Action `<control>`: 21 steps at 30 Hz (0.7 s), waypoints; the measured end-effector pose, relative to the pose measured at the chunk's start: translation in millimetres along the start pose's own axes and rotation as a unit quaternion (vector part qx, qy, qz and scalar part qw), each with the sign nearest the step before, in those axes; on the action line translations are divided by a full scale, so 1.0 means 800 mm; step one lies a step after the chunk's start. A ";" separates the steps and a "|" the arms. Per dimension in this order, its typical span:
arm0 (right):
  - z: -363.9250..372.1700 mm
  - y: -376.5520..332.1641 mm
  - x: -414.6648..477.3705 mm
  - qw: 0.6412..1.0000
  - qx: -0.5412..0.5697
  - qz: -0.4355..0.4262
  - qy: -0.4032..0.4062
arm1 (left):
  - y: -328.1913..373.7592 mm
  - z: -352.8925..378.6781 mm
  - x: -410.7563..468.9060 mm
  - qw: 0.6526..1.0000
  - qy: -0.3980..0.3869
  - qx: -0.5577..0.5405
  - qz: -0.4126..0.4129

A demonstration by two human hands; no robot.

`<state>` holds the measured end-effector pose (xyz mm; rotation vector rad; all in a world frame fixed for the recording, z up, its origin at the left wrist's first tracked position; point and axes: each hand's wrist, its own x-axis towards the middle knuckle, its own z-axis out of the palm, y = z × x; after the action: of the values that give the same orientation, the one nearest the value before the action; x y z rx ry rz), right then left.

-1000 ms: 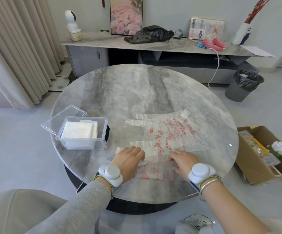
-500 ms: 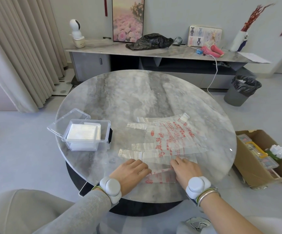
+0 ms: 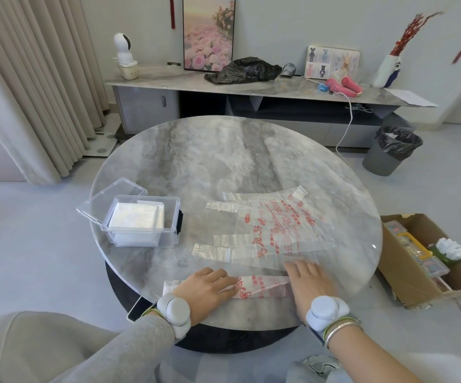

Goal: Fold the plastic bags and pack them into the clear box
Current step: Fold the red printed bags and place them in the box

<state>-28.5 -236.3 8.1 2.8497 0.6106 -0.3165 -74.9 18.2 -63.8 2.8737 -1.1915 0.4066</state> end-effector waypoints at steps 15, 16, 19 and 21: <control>0.044 -0.062 -0.027 0.994 0.109 0.010 0.021 | 0.001 0.001 -0.006 1.000 0.008 0.000 -0.026; 0.046 -0.066 -0.026 0.992 0.122 0.003 0.019 | 0.001 0.001 -0.006 1.000 0.005 0.003 -0.022; 0.064 -0.082 -0.024 0.991 0.118 -0.058 -0.027 | 0.002 0.003 -0.008 1.000 -0.016 0.014 -0.004; 0.073 -0.085 -0.023 0.989 0.123 -0.069 -0.039 | 0.003 0.003 -0.009 0.999 -0.032 0.022 0.000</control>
<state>-83.4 -197.1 -53.4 3.0136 0.8076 -0.5612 -80.4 21.3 -67.7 2.9444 -1.2078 0.3469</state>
